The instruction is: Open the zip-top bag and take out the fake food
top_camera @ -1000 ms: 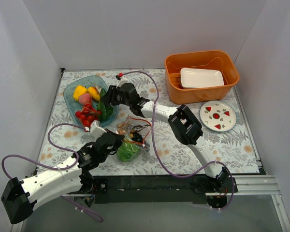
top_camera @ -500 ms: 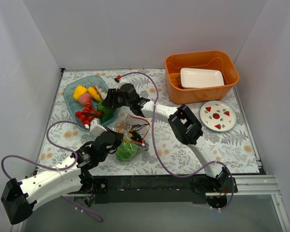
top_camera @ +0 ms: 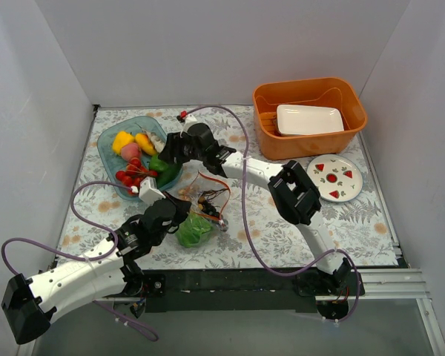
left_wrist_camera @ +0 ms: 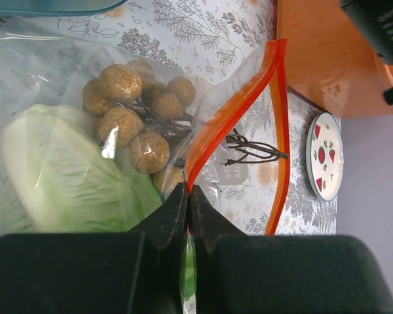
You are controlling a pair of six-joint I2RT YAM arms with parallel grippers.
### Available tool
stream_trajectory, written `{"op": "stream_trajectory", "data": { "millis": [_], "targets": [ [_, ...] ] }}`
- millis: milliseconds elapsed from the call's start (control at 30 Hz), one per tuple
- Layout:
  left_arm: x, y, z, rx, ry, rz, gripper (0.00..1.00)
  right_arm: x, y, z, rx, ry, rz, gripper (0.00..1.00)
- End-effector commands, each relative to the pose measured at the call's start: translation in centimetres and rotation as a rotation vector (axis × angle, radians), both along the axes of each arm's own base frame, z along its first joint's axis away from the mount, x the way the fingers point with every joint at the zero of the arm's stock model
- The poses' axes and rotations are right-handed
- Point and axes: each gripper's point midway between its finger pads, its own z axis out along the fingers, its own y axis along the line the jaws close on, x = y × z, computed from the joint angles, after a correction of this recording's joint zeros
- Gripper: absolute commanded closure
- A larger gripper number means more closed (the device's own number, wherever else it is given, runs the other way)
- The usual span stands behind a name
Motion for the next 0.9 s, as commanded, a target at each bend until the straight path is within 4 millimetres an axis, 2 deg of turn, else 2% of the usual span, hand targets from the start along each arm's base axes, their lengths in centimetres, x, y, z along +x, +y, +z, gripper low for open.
{"op": "stream_trajectory", "data": {
  "millis": [0, 100, 167, 200, 233, 300, 367, 400, 433, 467, 500, 533, 567, 600, 633, 667, 700, 733, 800, 833, 867],
  "targets": [
    [0.6, -0.6, 2.4, -0.020, -0.050, -0.017, 1.00, 0.8, -1.9, 7.1, 0.066, -0.111, -0.029, 0.35],
    [0.7, -0.9, 3.0, -0.024, -0.061, -0.025, 1.00, 0.9, -2.9, 7.0, 0.050, -0.102, -0.044, 0.35],
    [0.8, -1.1, 3.2, -0.031, -0.067, -0.027, 1.00, 1.0, -3.8, 8.0, 0.055, -0.107, -0.053, 0.34],
    [0.9, -1.2, 3.4, -0.034, -0.072, -0.030, 1.00, 0.7, -4.3, 9.3, 0.064, -0.121, -0.055, 0.34],
    [1.0, -1.3, 3.5, -0.035, -0.076, -0.034, 1.00, 0.8, -5.0, 8.8, 0.047, -0.117, -0.065, 0.34],
    [1.1, -1.5, 3.8, -0.038, -0.078, -0.035, 1.00, 0.4, -6.0, 9.5, 0.032, -0.126, -0.072, 0.34],
    [1.3, -1.6, 4.0, -0.035, -0.086, -0.037, 1.00, 0.4, -7.1, 9.3, 0.000, -0.120, -0.096, 0.34],
    [1.3, -1.7, 4.2, -0.032, -0.092, -0.039, 1.00, 0.1, -8.1, 10.5, 0.002, -0.131, -0.109, 0.35],
    [1.5, -1.8, 4.4, -0.033, -0.100, -0.039, 1.00, -0.4, -9.1, 9.2, -0.028, -0.109, -0.119, 0.35],
    [1.5, -1.8, 4.6, -0.030, -0.104, -0.042, 1.00, -0.5, -10.1, 9.2, -0.040, -0.105, -0.146, 0.35],
    [1.6, -2.0, 4.9, -0.031, -0.110, -0.045, 1.00, -1.2, -11.5, 11.6, -0.016, -0.124, -0.167, 0.35],
    [1.7, -2.0, 5.2, -0.029, -0.118, -0.045, 1.00, -1.4, -13.0, 11.0, -0.047, -0.109, -0.204, 0.35],
    [1.8, -2.1, 5.2, -0.021, -0.118, -0.049, 1.00, -2.0, -14.8, 9.3, -0.098, -0.086, -0.244, 0.36],
    [1.9, -2.1, 5.3, -0.019, -0.120, -0.048, 1.00, -3.1, -16.5, 11.0, -0.085, -0.098, -0.264, 0.36],
    [2.0, -2.2, 5.4, -0.020, -0.121, -0.047, 1.00, -4.1, -17.9, 9.8, -0.137, -0.067, -0.278, 0.36],
    [1.9, -2.4, 5.3, -0.023, -0.120, -0.056, 1.00, -5.1, -19.8, 7.4, -0.194, -0.038, -0.302, 0.36],
    [2.0, -2.5, 5.6, -0.015, -0.131, -0.065, 1.00, -6.3, -21.3, 8.9, -0.175, -0.059, -0.317, 0.36],
    [2.1, -2.6, 5.8, -0.015, -0.134, -0.066, 1.00, -7.1, -22.2, 8.5, -0.185, -0.052, -0.323, 0.35],
    [2.1, -2.9, 5.8, -0.014, -0.127, -0.074, 1.00, -9.5, -24.3, 6.3, -0.220, -0.018, -0.305, 0.36],
    [2.1, -3.1, 6.1, -0.014, -0.134, -0.084, 1.00, -10.2, -25.0, 5.2, -0.238, 0.000, -0.303, 0.36],
    [2.1, -3.2, 6.2, -0.014, -0.138, -0.090, 1.00, -10.9, -24.8, 5.1, -0.214, -0.002, -0.275, 0.36]
  ]
}}
